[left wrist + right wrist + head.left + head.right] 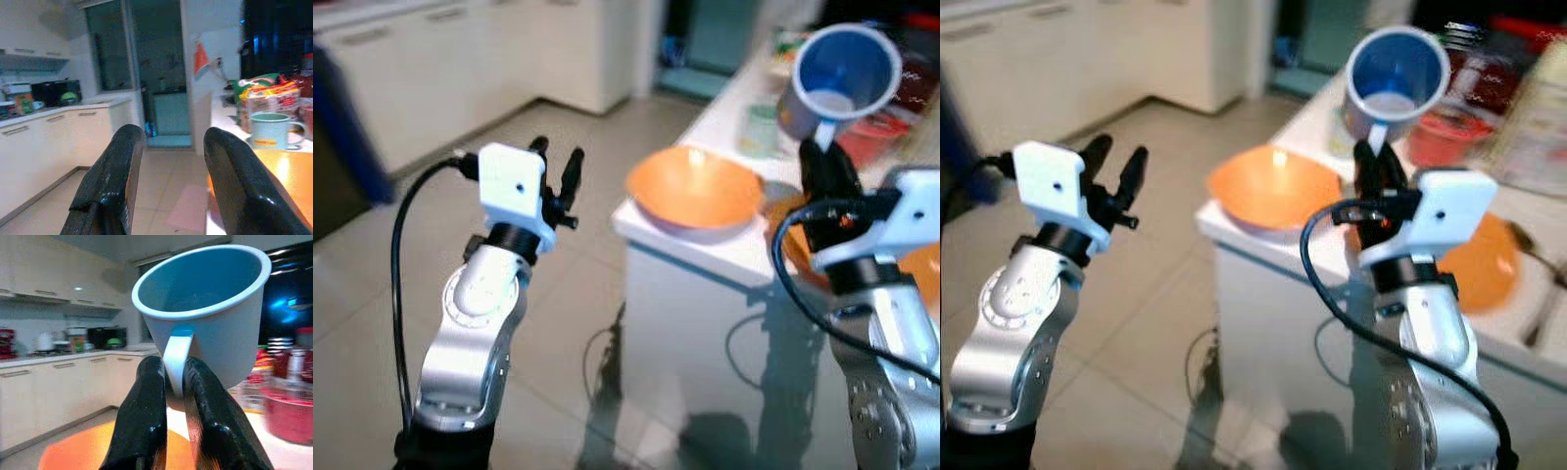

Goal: Setting the table

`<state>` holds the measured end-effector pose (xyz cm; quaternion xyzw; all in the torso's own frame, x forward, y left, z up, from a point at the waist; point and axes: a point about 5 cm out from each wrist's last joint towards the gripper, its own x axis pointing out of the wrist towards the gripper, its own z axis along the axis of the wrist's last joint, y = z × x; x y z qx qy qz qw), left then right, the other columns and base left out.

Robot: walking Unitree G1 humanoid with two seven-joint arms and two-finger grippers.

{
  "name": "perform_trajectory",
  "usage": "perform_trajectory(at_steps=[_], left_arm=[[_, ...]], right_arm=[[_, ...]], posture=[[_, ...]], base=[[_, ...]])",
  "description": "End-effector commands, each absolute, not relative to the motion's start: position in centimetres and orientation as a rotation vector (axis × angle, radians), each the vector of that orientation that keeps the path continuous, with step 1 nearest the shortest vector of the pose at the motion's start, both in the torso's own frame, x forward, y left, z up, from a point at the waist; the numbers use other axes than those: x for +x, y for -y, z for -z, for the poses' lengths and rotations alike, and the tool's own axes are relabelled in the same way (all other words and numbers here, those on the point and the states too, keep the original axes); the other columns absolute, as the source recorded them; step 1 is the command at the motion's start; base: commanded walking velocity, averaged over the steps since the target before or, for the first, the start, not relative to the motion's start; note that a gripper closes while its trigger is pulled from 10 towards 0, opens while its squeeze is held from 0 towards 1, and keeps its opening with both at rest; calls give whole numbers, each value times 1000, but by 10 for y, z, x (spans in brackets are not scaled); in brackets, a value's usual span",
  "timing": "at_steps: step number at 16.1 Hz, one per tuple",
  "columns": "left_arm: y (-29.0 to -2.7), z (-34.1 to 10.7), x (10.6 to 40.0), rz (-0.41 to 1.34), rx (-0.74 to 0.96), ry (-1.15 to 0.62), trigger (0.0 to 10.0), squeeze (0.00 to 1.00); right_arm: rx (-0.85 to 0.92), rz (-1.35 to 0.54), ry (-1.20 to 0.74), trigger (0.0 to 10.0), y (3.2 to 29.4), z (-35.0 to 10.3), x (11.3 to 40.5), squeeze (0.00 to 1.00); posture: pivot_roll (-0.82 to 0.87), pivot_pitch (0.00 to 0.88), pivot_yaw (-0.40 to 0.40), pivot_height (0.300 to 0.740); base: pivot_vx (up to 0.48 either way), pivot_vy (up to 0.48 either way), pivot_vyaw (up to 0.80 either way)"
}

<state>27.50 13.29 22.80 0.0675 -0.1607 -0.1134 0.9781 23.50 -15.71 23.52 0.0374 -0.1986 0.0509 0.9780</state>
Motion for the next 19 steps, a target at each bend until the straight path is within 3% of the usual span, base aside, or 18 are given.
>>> perform_trajectory(at_steps=[1,8,16,19], left_arm=[[-137,-228,273,232,139,326,10000,0],[-134,-222,270,274,155,308,10000,0],[-137,-213,261,364,146,302,10000,0],[-136,-209,257,384,155,303,10000,0]], right_arm=[[53,-138,455,10000,151,-242,229,0],[2,-170,460,10000,146,-235,222,0],[-32,-118,378,10000,159,-204,211,0],[-47,-134,360,10000,159,-196,207,0]], posture=[[-4,0,-10,740],[-10,0,-1,740],[-2,0,4,740],[0,0,-2,740]], base=[[0,-315,-800],[0,0,-129],[0,0,-767],[0,-346,-800]])
